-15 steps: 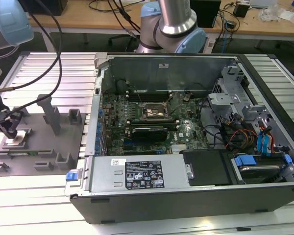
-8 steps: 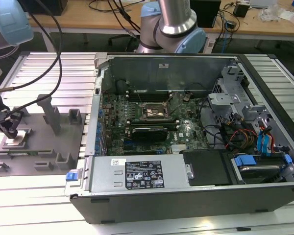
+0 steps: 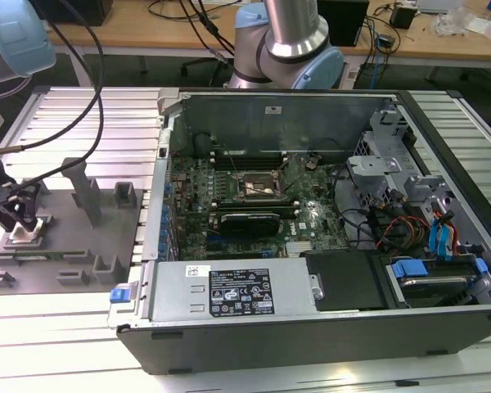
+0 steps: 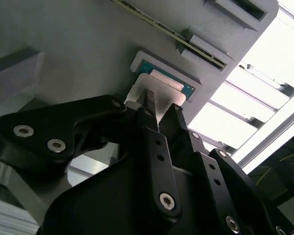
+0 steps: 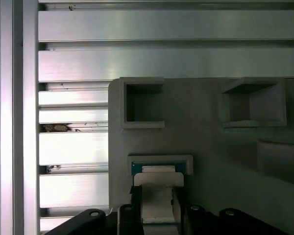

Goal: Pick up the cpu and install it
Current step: 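Pick up the cpu and move it towards the insertion slot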

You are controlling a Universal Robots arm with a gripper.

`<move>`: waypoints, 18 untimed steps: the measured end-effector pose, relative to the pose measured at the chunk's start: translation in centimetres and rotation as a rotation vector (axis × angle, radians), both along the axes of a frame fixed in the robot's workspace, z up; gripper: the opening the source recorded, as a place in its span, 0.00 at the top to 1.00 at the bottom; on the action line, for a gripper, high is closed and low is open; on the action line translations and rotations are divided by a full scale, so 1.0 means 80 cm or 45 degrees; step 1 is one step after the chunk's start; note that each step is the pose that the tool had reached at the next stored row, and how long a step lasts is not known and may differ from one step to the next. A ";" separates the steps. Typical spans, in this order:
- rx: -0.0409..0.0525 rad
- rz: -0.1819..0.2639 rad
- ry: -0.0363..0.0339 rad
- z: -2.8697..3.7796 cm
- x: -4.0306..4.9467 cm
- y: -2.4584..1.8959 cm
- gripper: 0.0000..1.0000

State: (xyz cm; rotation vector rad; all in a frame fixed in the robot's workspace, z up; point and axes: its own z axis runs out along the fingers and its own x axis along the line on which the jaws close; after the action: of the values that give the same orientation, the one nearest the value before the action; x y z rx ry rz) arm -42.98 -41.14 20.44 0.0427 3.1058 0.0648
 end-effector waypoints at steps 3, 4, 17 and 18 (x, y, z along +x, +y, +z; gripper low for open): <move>0.000 0.000 -0.0003 0.0000 0.000 0.0000 0.46; 0.000 0.000 -0.0006 0.0000 0.000 0.0000 0.46; 0.006 0.000 -0.0231 -0.0079 0.000 0.0000 0.40; 0.006 0.000 -0.0230 -0.0090 0.000 0.0000 0.40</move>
State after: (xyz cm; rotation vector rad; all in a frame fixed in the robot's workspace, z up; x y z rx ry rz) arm -42.99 -41.14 19.72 0.0420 3.0876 0.0717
